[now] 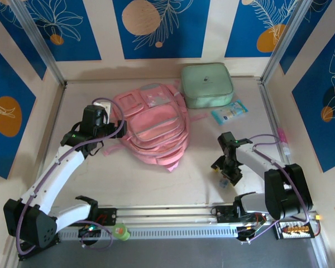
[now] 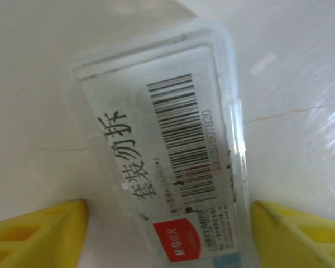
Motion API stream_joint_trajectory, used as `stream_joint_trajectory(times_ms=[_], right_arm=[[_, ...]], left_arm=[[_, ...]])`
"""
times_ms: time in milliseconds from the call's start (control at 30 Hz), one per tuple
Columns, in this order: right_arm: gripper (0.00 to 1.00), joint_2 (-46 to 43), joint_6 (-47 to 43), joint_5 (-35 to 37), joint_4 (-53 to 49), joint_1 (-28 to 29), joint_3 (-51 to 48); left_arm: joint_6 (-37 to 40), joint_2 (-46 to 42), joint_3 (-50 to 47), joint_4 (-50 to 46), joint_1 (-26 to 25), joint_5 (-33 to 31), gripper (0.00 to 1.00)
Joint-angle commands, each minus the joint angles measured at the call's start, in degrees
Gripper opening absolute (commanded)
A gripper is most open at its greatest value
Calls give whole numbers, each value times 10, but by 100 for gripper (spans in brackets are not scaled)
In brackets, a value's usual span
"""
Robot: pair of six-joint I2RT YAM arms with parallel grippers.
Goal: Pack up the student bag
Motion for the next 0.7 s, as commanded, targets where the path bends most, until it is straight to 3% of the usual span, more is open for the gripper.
stream_joint_trajectory(times_ms=[0,233,467,667], right_arm=[[67,8,0,-18,2,10,-2],[44,15,-1,-30,27,9,-3],[40,-15,-25,-30,47,10,25],[39,-45,-26,-65,113,14,34]], left_arm=[[3,2,-3,0,6,9,100],[18,10,3,-10,5,22,99],[55,38,13,1,-7,145,100],[144,100,63,-31,-93,184,100]])
